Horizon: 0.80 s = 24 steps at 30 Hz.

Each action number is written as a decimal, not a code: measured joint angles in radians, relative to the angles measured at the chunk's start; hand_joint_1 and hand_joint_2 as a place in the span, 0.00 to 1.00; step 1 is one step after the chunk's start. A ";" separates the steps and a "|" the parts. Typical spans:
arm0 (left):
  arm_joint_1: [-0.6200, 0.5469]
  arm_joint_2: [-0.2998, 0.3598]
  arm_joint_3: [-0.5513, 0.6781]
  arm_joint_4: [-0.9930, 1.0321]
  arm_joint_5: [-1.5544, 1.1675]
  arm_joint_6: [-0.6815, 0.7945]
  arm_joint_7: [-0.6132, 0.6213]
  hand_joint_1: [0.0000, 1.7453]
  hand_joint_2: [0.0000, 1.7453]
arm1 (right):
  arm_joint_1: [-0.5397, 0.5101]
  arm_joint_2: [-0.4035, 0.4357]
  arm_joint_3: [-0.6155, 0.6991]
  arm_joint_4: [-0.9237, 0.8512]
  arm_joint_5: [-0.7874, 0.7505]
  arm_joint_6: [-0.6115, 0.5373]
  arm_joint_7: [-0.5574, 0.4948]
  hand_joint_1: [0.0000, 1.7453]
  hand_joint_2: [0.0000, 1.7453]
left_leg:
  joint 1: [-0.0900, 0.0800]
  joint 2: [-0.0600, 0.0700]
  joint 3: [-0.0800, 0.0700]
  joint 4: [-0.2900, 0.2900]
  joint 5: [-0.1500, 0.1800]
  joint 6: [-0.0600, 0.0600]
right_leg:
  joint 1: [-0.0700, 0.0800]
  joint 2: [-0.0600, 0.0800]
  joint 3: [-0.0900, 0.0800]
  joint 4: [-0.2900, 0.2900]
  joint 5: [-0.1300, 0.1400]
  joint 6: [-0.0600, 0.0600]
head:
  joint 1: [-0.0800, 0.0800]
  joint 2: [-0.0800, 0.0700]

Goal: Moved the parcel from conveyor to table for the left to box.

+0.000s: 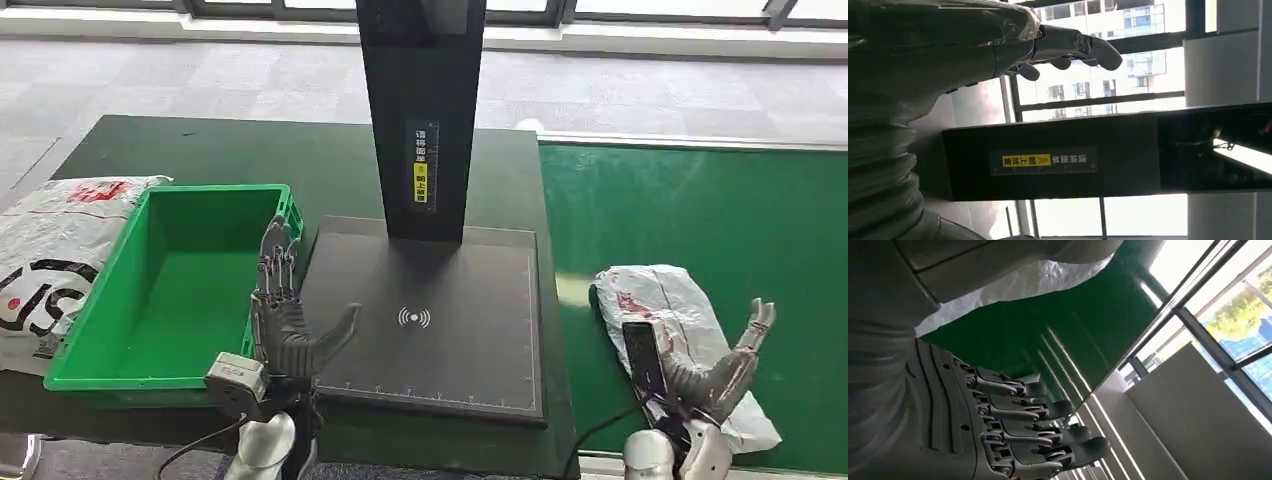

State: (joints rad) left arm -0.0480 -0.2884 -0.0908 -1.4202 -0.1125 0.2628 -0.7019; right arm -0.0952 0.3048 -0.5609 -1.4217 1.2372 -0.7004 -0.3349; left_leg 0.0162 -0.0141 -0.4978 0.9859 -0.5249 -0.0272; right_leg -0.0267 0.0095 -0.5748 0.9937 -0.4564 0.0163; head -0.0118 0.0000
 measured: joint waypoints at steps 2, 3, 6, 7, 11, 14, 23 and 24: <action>0.000 0.000 0.000 0.000 0.000 0.000 0.000 0.00 1.00 | -0.027 0.000 -0.031 0.036 0.016 0.000 0.016 0.00 1.00 | 0.000 0.000 0.004 0.000 0.000 0.000 | 0.000 0.000 0.000 0.000 0.000 0.000 | 0.000 0.000; 0.000 0.000 0.000 -0.001 -0.002 0.000 0.000 0.00 1.00 | -0.042 0.000 -0.047 0.065 0.031 0.000 0.034 0.00 1.00 | 0.000 0.000 0.005 0.000 0.000 0.000 | 0.000 0.000 0.000 0.000 0.000 0.000 | 0.000 0.000; 0.002 0.000 0.002 -0.004 -0.002 0.000 0.000 0.00 1.00 | -0.075 -0.011 -0.077 0.161 0.094 0.001 0.116 0.00 1.00 | 0.000 0.000 0.006 0.000 0.000 0.000 | 0.000 0.000 0.000 0.000 0.000 0.000 | 0.000 0.000; 0.003 0.000 0.005 -0.006 -0.003 0.000 0.000 0.00 1.00 | -0.082 -0.019 -0.080 0.192 0.121 0.000 0.142 0.00 1.00 | 0.000 0.000 0.006 0.000 0.000 0.000 | 0.000 0.000 0.000 0.000 0.000 0.000 | 0.000 0.000; 0.007 -0.002 0.015 -0.013 -0.003 0.004 0.000 0.00 1.00 | -0.112 -0.047 -0.080 0.311 0.203 0.005 0.242 0.00 1.00 | 0.000 0.000 0.006 0.000 0.000 0.000 | 0.000 0.000 0.000 0.000 0.000 0.000 | 0.000 0.000; 0.009 -0.002 0.016 -0.020 -0.003 0.004 0.000 0.00 1.00 | -0.125 -0.069 -0.080 0.390 0.223 0.024 0.302 0.00 1.00 | 0.000 0.000 0.005 0.000 0.000 0.000 | 0.000 0.000 0.000 0.000 0.000 0.000 | 0.000 0.000; 0.014 -0.002 0.017 -0.035 -0.003 0.006 0.000 0.00 1.00 | -0.127 -0.096 -0.080 0.489 0.226 0.046 0.327 0.00 1.00 | 0.000 0.000 0.004 0.000 0.000 0.000 | 0.000 0.000 0.000 0.000 0.000 0.000 | 0.000 0.000; 0.014 -0.002 0.017 -0.036 -0.003 0.006 0.000 0.00 1.00 | -0.128 -0.097 -0.080 0.495 0.226 0.048 0.328 0.00 1.00 | 0.000 0.000 0.003 0.000 0.000 0.000 | 0.000 0.000 0.000 0.000 0.000 0.000 | 0.000 0.000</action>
State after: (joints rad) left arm -0.0340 -0.2907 -0.0740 -1.4565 -0.1152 0.2689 -0.7019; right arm -0.2231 0.2083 -0.6413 -0.9270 1.4633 -0.6520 -0.0072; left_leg 0.0163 -0.0143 -0.4948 0.9859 -0.5247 -0.0273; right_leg -0.0266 0.0094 -0.5747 0.9937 -0.4562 0.0161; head -0.0114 0.0000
